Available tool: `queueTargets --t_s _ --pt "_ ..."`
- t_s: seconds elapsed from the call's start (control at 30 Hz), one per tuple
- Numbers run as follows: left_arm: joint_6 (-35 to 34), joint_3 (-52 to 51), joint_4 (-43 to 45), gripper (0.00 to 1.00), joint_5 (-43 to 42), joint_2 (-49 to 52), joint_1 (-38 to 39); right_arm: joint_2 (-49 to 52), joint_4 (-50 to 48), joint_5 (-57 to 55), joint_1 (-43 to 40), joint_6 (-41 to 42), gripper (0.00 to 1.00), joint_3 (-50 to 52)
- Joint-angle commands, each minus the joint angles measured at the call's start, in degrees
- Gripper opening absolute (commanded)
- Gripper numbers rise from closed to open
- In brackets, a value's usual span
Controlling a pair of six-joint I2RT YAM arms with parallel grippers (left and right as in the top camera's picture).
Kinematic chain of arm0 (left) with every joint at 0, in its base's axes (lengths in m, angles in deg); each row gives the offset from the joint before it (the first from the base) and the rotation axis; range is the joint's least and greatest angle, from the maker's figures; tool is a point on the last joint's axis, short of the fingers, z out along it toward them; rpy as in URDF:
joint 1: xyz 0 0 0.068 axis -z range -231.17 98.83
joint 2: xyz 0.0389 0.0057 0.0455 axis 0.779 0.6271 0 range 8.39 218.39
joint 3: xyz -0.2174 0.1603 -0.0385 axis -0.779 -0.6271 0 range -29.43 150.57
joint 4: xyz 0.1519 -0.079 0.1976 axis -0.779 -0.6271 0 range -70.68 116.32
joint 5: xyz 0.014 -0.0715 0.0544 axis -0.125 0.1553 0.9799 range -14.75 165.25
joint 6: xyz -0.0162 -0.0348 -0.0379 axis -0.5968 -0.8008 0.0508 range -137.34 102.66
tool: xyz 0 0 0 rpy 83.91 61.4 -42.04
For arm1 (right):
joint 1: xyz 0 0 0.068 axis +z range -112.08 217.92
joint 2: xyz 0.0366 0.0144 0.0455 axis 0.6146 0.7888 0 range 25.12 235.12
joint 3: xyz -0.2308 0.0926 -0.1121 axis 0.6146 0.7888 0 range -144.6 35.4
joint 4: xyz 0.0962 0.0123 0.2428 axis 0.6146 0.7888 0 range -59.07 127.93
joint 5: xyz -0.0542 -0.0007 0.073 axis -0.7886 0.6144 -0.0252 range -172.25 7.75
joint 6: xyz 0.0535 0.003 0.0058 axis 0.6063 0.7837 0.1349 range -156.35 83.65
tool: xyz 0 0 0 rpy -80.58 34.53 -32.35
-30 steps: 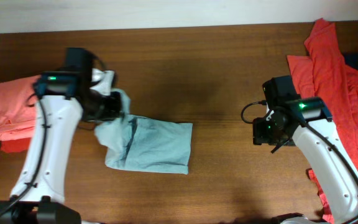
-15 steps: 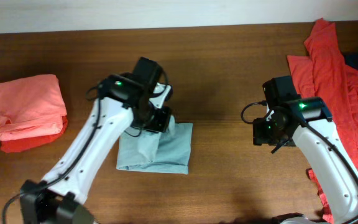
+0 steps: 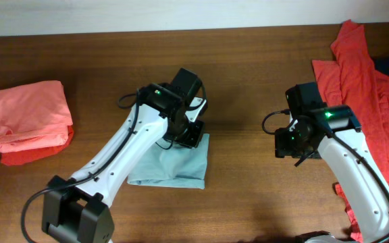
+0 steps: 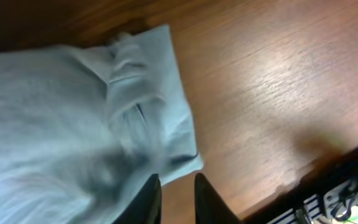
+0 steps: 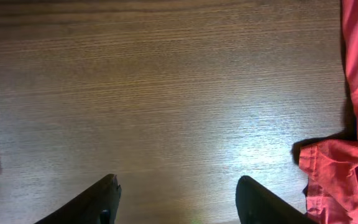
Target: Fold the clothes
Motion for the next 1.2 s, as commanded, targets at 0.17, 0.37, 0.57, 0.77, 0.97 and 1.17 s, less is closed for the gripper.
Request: queueTargets --t_s 0.17,0.37,0.57,0.77,0.97,1.17 --pt "0.3 1.1 1.2 0.15 2.0 0.9 1.3 0.1 0.2 -0.7 -0.4 0.0 0.65 0.3" --pt "0.3 3.8 -3.6 0.11 9.8 0.9 -3.8 0.1 -1.3 10.1 -0.4 -7.6 0.65 0.3" --pt "0.3 4.0 -4.0 0.21 14.7 1.0 -12.9 0.6 -3.0 28.6 1.9 -16.3 0.66 0.3" --pt "0.2 4.0 -2.5 0.31 14.8 3.0 -22.7 3.5 -5.9 29.3 11.8 -11.8 0.69 0.3" --pt "0.3 3.9 -2.4 0.33 14.6 6.9 -26.2 9.5 -13.3 28.7 22.0 -2.6 0.69 0.3" --pt "0.3 3.9 -1.7 0.37 15.5 13.0 -26.3 16.4 -22.6 28.1 31.3 6.4 0.68 0.3"
